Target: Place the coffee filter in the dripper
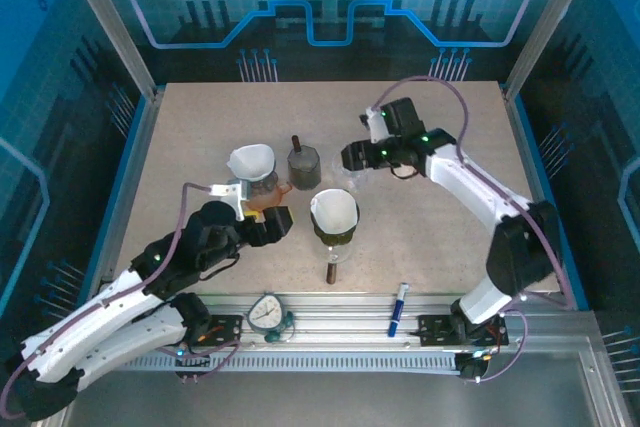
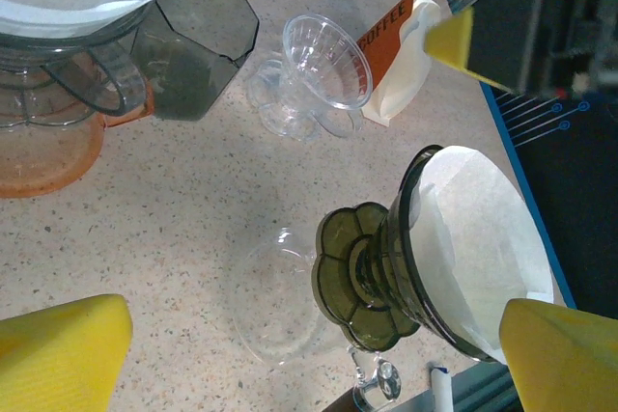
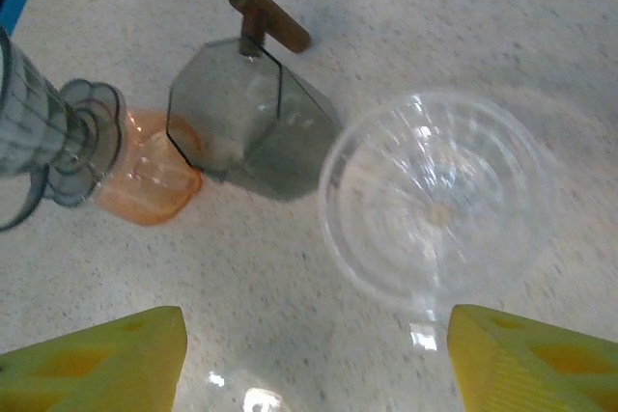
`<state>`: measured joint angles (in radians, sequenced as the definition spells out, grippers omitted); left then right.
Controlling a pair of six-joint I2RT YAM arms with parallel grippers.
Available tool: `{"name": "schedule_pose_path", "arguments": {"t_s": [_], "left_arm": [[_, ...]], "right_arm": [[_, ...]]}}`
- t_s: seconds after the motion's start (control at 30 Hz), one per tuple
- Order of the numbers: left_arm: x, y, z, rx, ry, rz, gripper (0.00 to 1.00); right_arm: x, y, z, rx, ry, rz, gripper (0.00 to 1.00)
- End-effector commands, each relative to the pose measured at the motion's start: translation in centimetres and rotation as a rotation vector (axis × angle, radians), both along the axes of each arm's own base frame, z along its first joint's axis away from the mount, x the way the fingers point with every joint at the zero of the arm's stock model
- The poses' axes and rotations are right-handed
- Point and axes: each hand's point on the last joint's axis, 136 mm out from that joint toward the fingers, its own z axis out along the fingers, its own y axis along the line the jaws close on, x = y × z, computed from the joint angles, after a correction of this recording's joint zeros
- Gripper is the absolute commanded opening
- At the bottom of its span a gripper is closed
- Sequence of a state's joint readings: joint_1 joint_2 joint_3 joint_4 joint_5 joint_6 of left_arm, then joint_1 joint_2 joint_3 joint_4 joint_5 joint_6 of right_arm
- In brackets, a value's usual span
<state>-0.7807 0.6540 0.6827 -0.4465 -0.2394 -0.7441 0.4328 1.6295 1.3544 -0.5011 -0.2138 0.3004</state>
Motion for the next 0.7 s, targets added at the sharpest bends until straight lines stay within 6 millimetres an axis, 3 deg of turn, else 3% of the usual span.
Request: {"name": "schedule_pose_path", "arguments": {"t_s": [0.0,0.33,0.67], "left_arm": [[-0.1,0.4,-0.7,-0.013,0.015,0.019,0.99],[-0.3,0.5,-1.4,-0.016,0.028,0.020,0.99],[-0.4,0.6,-2.2,-0.006,0.042,0.022,0.99]], "right_arm": [[1.9,2.6,0.8,0.050,-0.027,0.108,0.72],[6.5,7.1,-3.2,-0.018,0.041,0.262,0.70],[7.6,10.3,-5.8,-0.023,0.082,0.357,0.65]]}}
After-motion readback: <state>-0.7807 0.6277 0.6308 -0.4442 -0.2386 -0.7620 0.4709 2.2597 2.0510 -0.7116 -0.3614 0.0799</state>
